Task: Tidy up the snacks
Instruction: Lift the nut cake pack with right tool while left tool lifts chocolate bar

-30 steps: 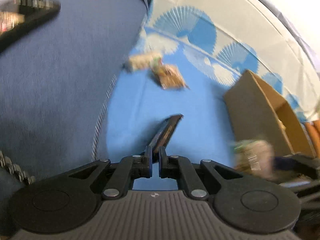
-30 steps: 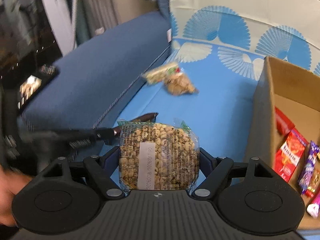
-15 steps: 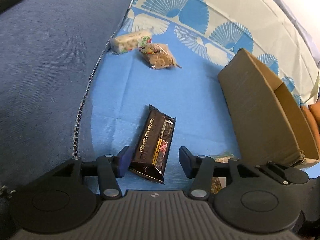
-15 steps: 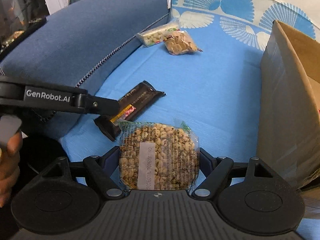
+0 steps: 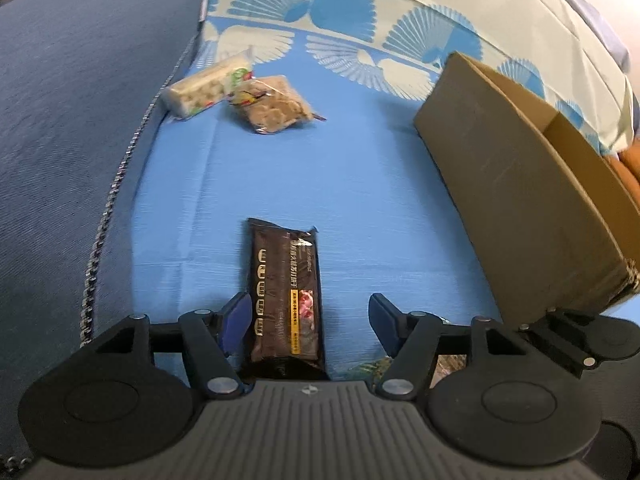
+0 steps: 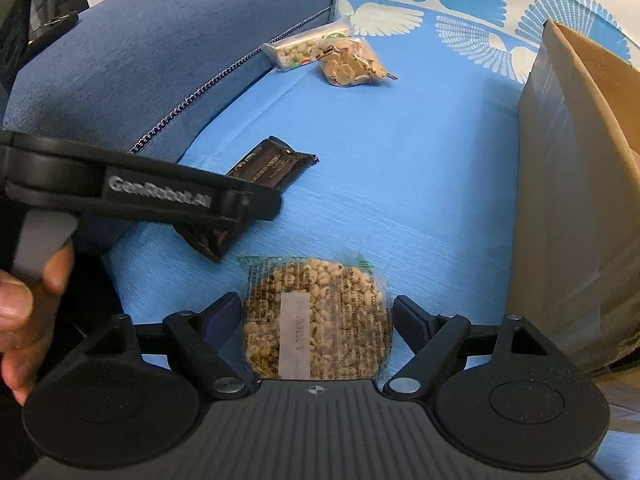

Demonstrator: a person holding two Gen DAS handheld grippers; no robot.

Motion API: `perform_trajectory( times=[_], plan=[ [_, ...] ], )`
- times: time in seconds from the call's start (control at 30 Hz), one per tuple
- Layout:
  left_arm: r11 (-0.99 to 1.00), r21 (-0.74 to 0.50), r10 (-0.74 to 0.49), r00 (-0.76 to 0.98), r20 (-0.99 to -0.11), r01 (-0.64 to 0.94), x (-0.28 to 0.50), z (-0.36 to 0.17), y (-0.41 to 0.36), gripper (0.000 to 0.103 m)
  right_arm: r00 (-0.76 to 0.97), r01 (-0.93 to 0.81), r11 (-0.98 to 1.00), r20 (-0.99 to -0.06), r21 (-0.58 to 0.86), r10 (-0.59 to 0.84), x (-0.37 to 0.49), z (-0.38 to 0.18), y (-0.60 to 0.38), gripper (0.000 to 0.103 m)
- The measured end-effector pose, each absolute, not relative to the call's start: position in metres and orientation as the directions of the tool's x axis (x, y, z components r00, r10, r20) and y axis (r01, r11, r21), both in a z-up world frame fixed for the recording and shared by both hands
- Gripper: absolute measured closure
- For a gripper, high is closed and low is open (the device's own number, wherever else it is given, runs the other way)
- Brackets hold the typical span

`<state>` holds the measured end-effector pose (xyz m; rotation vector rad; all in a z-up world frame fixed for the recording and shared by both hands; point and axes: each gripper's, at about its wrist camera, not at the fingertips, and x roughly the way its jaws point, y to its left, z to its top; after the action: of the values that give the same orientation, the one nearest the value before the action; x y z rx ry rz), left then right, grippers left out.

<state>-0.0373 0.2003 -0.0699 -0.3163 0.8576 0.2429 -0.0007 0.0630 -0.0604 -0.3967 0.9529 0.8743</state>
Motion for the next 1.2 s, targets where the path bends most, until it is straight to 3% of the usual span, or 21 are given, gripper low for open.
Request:
perform_trajectory(
  times=[0.43,0.8,1.2],
  plan=[
    [0.939,-0.137,0.08,0.589,-0.804,-0.315,-0.024,-0.081,0.195,0.032,0.271,-0.804,0.591,-0.849,0.059,0.453,-0.001,-0.065,0.064,0.017],
    [0.94,-0.089,0.125,0.577,-0.807,-0.328,-0.022,-0.083,0.192,0.057,0.269,-0.805,0.592,-0.857,0.051,0.44,0.001,-0.069,0.064,0.021],
    [0.93,-0.113,0.128,0.597,-0.792,-0.35,-0.028,-0.079,0.196,0.06,0.325,-0.788,0.615,-0.826,0.033,0.46,0.002,-0.061,0.061,0.022]
  ],
)
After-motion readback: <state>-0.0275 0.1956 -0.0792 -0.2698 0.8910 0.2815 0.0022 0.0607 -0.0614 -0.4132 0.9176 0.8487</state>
